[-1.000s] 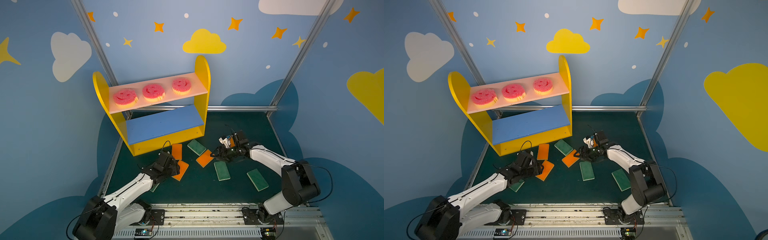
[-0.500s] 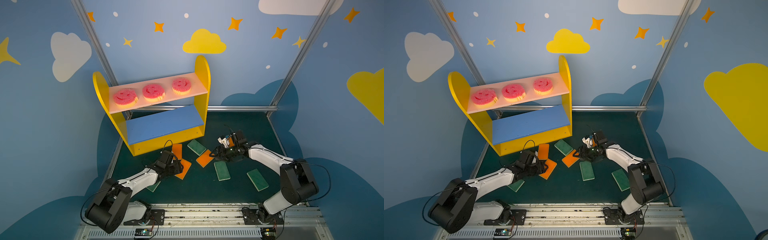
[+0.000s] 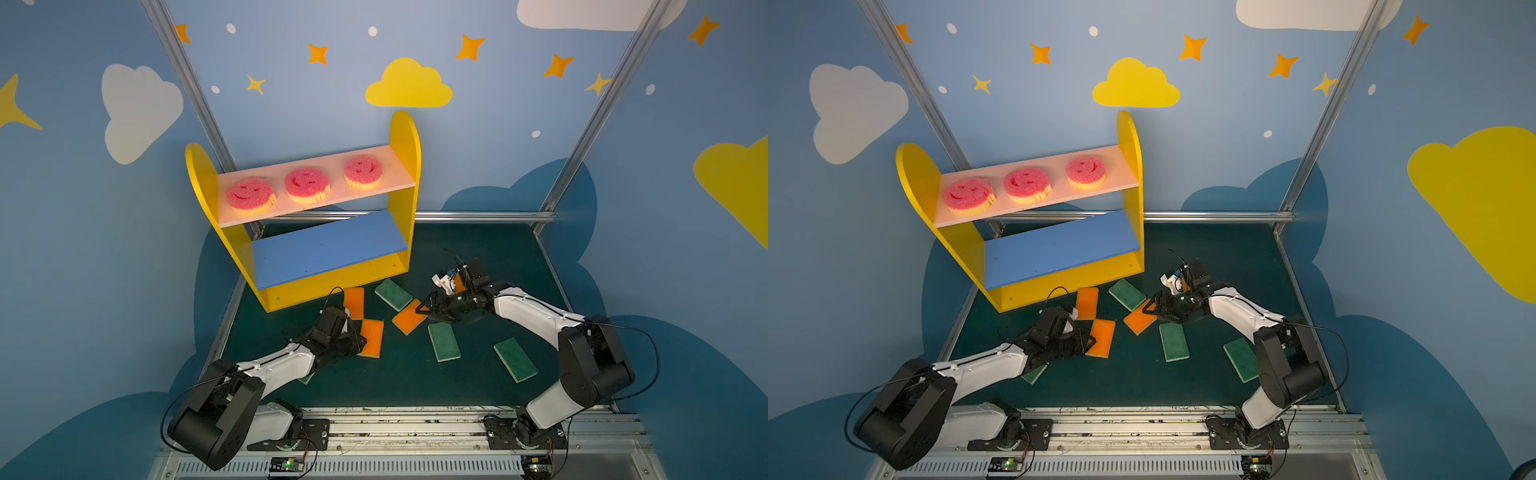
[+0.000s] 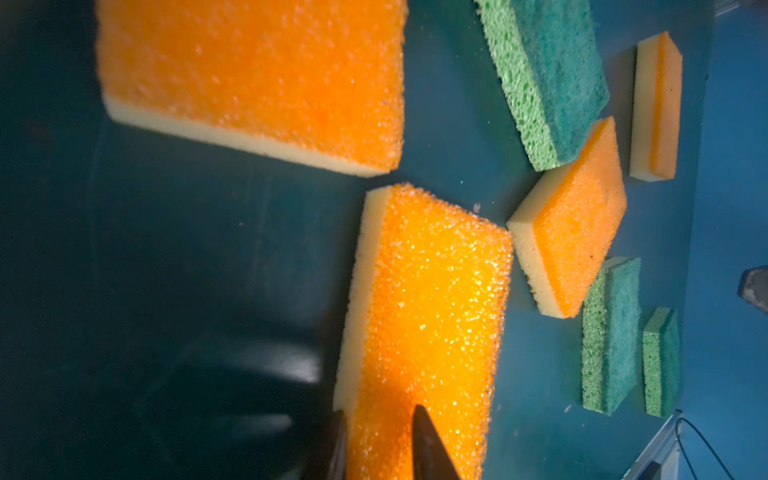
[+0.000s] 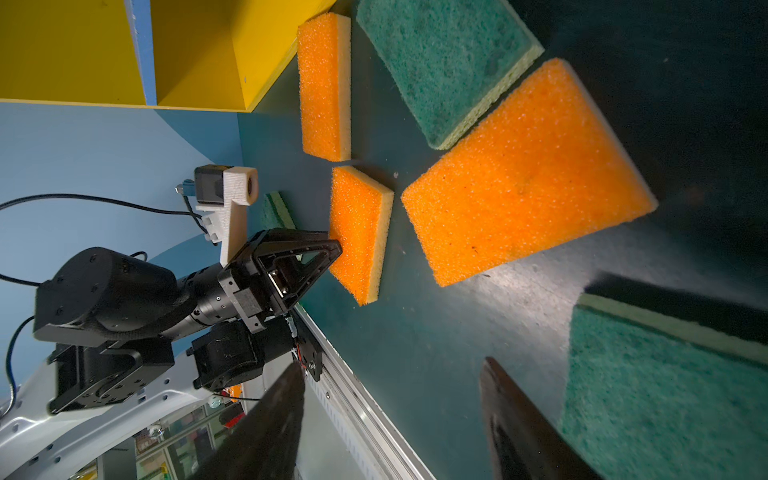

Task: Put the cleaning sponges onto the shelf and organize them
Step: 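Grasp an orange sponge with each gripper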

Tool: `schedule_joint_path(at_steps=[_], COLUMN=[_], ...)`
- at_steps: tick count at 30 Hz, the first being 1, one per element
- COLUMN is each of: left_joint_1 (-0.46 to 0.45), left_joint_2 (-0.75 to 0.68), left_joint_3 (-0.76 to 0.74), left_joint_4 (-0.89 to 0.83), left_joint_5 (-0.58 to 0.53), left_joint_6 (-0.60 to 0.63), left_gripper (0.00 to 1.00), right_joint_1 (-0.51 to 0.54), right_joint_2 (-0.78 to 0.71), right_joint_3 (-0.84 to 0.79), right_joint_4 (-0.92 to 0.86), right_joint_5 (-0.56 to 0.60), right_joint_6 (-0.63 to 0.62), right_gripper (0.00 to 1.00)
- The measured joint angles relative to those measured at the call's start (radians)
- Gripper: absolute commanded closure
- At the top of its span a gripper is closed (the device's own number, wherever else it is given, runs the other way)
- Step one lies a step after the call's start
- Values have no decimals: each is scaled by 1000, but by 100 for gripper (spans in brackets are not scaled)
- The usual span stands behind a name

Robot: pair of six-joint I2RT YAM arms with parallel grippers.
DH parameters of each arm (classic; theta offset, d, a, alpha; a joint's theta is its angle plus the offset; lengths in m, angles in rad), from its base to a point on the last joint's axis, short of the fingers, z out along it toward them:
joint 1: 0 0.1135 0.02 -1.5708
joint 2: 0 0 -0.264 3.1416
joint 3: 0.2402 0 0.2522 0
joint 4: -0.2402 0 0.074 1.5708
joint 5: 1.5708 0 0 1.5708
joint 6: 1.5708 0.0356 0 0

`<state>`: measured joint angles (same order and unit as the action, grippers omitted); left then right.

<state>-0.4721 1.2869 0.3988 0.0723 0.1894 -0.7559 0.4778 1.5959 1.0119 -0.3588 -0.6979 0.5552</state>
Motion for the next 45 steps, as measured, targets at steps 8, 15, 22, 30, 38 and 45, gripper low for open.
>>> schedule_joint_path(at_steps=[8,15,22,30,38,45], left_joint_1=[-8,-8,13,62,91,100], left_joint_2=[-68,-203,-325,-362,-356,-350], left_joint_3=[-1,17,24,25,70,90], left_joint_4=[-21,-69,-109,-94,-82,-63], left_joint_5=[2,-2,-3,4,21,50], left_joint_6=[-42,-73,-106,-158,-180,-198], left_gripper=[97,97,97,97,97,97], right_joint_1=[12,22,45,121,186,220], right_joint_2=[1,1,1,13,65,115], right_joint_3=[19,19,19,21,77,131], right_joint_4=[-11,-12,12,78,114,154], right_joint_5=[2,2,-24,-89,-118,-146], right_joint_6=[-6,-10,-10,15,33,66], right_gripper=[34,34,35,43,44,53])
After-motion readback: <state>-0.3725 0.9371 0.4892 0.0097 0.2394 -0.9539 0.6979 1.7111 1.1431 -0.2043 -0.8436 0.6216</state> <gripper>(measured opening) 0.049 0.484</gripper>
